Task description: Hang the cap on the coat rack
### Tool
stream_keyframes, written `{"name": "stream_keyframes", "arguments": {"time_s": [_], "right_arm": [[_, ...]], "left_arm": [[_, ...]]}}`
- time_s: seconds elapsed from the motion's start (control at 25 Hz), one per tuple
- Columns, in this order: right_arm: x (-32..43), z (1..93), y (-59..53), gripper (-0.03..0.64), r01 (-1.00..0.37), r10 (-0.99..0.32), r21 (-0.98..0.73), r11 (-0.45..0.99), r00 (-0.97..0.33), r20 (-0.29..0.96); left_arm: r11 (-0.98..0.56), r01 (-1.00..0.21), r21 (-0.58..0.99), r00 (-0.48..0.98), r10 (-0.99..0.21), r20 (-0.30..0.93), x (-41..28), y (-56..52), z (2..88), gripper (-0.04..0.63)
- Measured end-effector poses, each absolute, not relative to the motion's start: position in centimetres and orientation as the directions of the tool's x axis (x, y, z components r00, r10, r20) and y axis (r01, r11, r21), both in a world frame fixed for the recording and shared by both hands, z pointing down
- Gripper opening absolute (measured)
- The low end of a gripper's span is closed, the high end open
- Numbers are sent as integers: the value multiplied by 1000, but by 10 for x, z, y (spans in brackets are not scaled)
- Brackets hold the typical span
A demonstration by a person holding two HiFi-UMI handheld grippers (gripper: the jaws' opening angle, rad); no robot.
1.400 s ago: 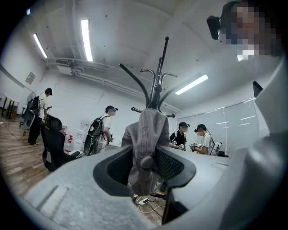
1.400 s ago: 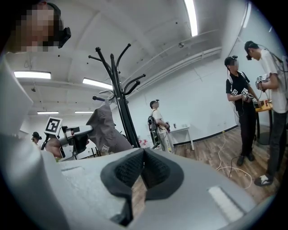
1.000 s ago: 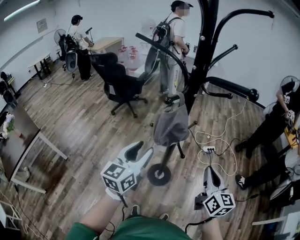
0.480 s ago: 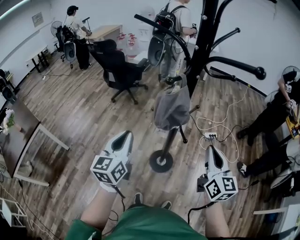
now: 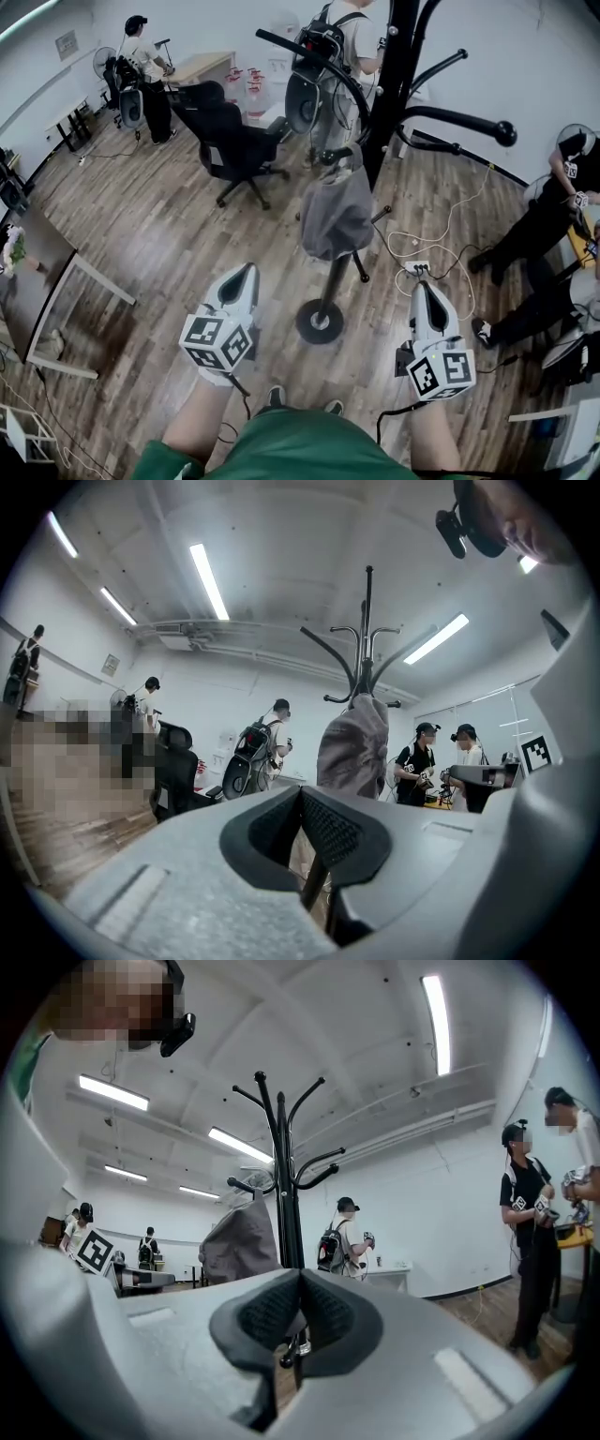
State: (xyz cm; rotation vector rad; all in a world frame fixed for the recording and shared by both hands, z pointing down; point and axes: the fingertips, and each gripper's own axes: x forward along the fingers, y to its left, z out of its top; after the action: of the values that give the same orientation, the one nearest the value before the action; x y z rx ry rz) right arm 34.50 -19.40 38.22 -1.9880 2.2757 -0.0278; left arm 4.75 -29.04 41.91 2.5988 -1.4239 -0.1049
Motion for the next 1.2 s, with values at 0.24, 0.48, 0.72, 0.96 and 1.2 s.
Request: {"name": "stream_keyframes", "arguments": {"time_s": [0.24, 0.48, 0.72, 0.96, 1.2], "right_arm": [[347, 371, -191, 3, -989, -988, -68, 128, -121, -101], [350, 374, -193, 3, -990, -988, -69, 124, -116, -104], [347, 367, -195, 3, -990, -986, -62, 130, -122, -113], [348, 370, -199, 2, -989, -987, -80, 127, -118, -112], [345, 373, -200, 3, -987, -986, -80, 137, -129, -105]], "left_arm": [[-543, -821, 176, 555, -832, 21, 56, -291, 418, 12], [-546, -818, 178, 560, -827, 38, 61, -295, 424, 12], [-548, -817, 180, 562, -826, 39, 62, -298, 425, 12], [-553, -813, 182, 568, -822, 45, 65, -301, 427, 12], [-551, -814, 182, 568, -821, 53, 65, -303, 430, 12]]}}
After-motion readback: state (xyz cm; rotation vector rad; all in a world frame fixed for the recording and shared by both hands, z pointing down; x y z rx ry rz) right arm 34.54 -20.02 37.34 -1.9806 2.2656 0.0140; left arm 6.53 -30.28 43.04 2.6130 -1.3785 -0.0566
